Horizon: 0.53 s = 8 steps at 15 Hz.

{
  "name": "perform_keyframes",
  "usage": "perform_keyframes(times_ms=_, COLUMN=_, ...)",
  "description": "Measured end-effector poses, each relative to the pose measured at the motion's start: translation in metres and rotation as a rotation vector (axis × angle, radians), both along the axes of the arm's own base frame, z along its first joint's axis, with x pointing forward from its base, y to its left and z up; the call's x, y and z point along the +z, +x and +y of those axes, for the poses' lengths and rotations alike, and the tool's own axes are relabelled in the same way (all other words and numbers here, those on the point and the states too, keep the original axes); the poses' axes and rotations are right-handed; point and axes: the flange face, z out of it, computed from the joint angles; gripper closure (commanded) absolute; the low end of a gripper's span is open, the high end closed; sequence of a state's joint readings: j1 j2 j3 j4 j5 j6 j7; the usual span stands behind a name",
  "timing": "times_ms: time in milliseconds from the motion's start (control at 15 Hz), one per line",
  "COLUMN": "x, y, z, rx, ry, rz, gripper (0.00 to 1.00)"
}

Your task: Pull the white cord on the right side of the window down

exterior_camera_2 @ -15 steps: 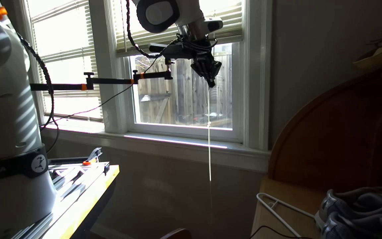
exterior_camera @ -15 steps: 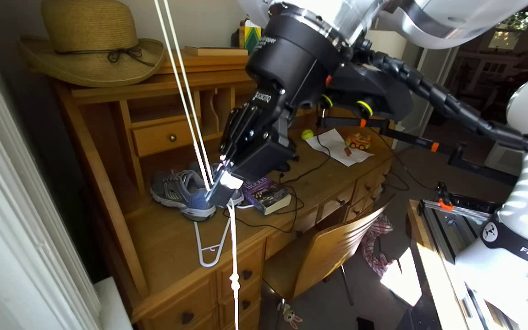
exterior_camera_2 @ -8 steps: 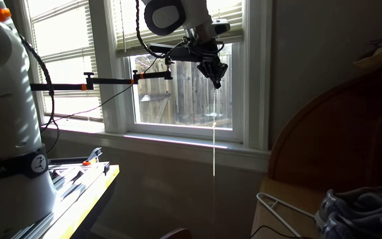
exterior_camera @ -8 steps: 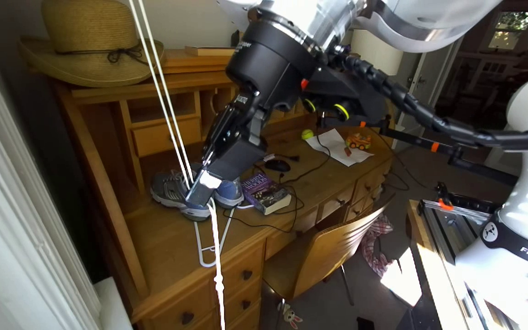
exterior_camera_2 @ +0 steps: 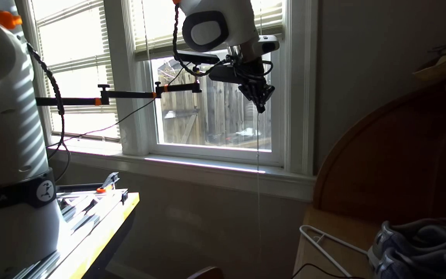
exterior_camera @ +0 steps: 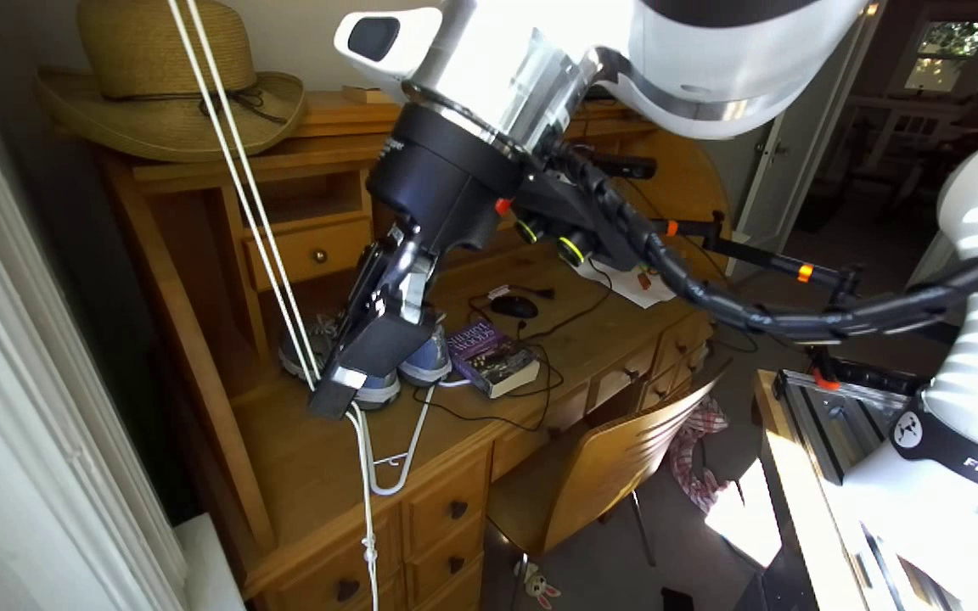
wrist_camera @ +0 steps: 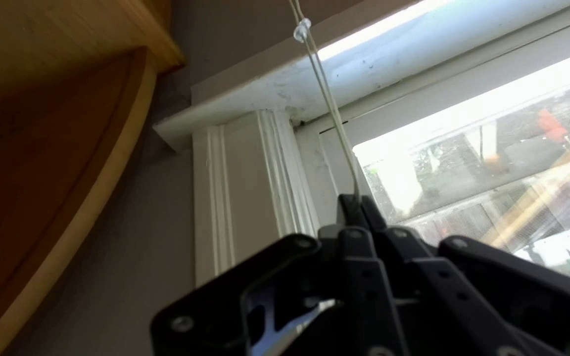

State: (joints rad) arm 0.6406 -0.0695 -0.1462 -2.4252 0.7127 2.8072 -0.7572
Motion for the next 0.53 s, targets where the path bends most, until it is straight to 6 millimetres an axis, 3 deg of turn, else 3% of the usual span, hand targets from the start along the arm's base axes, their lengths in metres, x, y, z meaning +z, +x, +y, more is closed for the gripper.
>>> perform_keyframes(times_ms=533, x=-0.039, y=0.019, z=-0.009, rx=-0.033, ry=-0.048, rz=0.055, gripper=1.00)
